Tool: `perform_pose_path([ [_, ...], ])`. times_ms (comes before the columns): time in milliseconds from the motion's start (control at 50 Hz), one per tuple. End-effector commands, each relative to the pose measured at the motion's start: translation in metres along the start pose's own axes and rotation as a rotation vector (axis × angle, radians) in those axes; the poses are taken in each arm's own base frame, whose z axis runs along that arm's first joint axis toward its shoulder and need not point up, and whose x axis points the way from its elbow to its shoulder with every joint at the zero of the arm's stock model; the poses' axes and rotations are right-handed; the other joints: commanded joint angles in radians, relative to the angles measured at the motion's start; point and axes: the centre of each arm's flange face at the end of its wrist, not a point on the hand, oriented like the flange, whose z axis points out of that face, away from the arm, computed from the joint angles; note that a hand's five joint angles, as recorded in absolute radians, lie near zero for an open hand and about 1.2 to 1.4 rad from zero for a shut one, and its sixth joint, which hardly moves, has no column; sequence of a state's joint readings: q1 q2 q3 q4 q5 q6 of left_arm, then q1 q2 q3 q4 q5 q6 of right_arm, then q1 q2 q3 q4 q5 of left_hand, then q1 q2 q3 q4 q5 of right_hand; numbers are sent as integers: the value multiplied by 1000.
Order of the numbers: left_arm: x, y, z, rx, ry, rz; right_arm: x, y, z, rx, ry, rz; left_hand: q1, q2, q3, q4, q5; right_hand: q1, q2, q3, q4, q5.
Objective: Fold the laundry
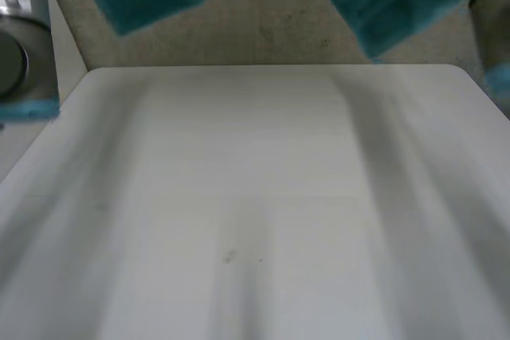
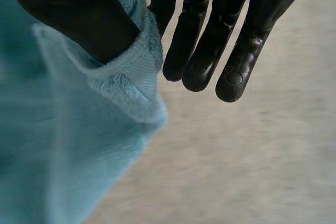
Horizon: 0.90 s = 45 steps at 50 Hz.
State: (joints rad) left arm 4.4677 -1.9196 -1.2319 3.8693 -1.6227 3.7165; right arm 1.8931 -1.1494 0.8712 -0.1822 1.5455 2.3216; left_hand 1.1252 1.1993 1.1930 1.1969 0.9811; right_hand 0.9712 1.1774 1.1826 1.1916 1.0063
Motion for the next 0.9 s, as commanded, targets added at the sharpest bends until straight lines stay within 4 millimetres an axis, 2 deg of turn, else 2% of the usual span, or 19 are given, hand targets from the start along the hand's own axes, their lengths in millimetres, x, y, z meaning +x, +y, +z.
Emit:
perform_pose_path([
  [20,30,57,-82,-303,184,0,-67,53,-58,-179,-285,26,271,197,203,199,241,425,219,214,205,215],
  [40,32,62,-91,-329,201,2,-67,53,-58,-180,-285,26,271,197,203,199,241,425,219,214,205,215],
  [60,35,68,-101,-357,217,4,-85,71,-78,-250,-355,37,271,197,203,199,241,425,219,214,205,215],
  [80,40,77,-119,-410,250,6,-93,77,-85,-275,-383,41,271,197,203,199,241,425,219,214,205,215],
  [120,45,87,-137,-464,282,11,-110,94,-100,-332,-439,44,271,197,203,199,241,425,219,214,205,215],
  [140,51,97,-155,-520,316,17,-127,109,-113,-387,-493,51,271,197,203,199,241,425,219,214,205,215],
  [220,60,109,-189,-619,390,25,-154,137,-144,-496,-594,60,271,197,203,199,241,425,219,214,205,215],
  [280,61,111,-207,-677,430,28,-158,142,-150,-521,-609,60,271,197,203,199,241,425,219,214,205,215],
  [300,61,110,-216,-709,453,31,-160,144,-159,-544,-626,60,271,197,203,199,241,425,219,214,205,215],
  [400,56,100,-234,-794,514,31,-155,143,-171,-571,-639,58,271,197,203,199,241,425,219,214,205,215],
  [460,53,94,-241,-832,552,38,-147,135,-175,-563,-632,61,271,197,203,199,241,425,219,214,205,215],
  [520,52,93,-244,-855,571,40,-143,129,-180,-557,-636,76,-129,-203,-197,-201,-160,425,219,214,205,215],
  [540,51,93,-245,-866,576,40,-142,128,-181,-560,-637,83,-378,-452,-446,-450,-408,425,219,214,205,215],
  [580,50,93,-243,-865,575,44,-143,129,-183,-566,-640,89,-538,-612,-606,-610,-569,425,219,214,205,215],
  [740,46,94,-232,-822,579,96,-145,129,-186,-572,-646,100,-618,-692,-686,-690,-649,425,219,214,205,215],
  [800,41,89,-221,-763,597,115,-146,129,-187,-568,-645,101,-618,-692,-686,-690,-649,425,219,214,205,215],
  [900,20,99,-192,-682,617,102,-146,129,-187,-569,-646,101,-618,-692,-686,-690,-649,425,219,214,205,215],
])
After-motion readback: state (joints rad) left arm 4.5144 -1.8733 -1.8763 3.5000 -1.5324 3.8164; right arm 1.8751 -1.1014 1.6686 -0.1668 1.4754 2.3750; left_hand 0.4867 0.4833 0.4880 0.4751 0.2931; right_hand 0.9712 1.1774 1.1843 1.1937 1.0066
